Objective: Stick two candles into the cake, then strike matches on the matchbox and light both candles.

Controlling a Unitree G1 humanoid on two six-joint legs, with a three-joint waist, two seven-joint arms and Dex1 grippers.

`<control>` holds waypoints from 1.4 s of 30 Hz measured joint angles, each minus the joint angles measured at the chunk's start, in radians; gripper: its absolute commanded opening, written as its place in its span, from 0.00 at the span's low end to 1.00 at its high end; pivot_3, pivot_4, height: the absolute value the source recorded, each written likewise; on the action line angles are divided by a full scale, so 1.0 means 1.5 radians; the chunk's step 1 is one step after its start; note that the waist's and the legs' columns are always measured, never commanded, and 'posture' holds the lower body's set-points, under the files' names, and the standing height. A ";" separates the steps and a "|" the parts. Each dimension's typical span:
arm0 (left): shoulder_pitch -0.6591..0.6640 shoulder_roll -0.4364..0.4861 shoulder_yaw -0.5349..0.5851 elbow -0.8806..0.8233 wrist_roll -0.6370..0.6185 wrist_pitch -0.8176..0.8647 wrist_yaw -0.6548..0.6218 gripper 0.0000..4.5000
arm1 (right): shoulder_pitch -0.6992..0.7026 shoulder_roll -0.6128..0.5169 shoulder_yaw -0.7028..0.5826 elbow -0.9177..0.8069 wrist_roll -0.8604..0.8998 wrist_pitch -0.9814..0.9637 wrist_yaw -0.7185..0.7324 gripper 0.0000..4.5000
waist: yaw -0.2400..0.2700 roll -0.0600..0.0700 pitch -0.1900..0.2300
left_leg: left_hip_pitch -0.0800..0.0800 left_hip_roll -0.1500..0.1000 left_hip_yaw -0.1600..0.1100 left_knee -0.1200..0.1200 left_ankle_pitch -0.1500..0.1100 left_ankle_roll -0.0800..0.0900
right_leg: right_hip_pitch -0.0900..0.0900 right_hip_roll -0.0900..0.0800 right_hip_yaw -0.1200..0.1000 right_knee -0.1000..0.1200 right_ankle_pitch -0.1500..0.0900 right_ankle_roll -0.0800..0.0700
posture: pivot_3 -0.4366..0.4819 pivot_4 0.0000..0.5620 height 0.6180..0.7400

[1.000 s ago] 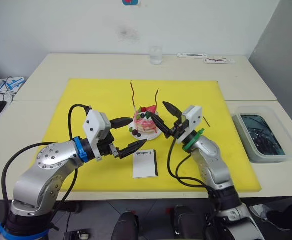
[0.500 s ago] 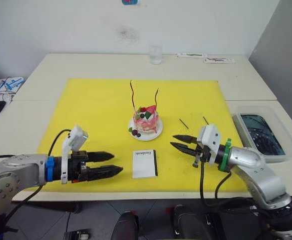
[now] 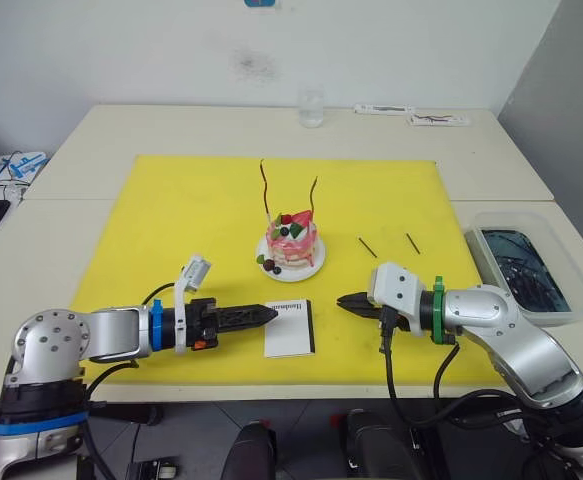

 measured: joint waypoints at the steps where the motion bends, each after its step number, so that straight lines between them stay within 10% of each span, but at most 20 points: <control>1: -0.003 -0.004 -0.002 0.003 -0.003 0.002 0.013 1.00 | 0.000 -0.001 0.002 0.000 -0.004 0.003 0.005 0.01 | 0.000 0.000 0.000 | 0.000 0.000 0.000 0.000 0.000 0.000 | 0.000 0.000 0.000 0.000 0.000 0.000 | 0.48 0.27 1.00; 42: 0.031 -0.017 -0.088 -0.009 -0.132 -0.095 0.143 1.00 | -0.095 0.118 0.136 0.083 -0.096 0.056 0.043 0.01 | 0.014 0.000 -0.001 | 0.001 -0.001 0.000 0.001 0.000 0.000 | 0.002 -0.001 0.000 -0.001 -0.001 -0.002 | 0.48 0.27 1.00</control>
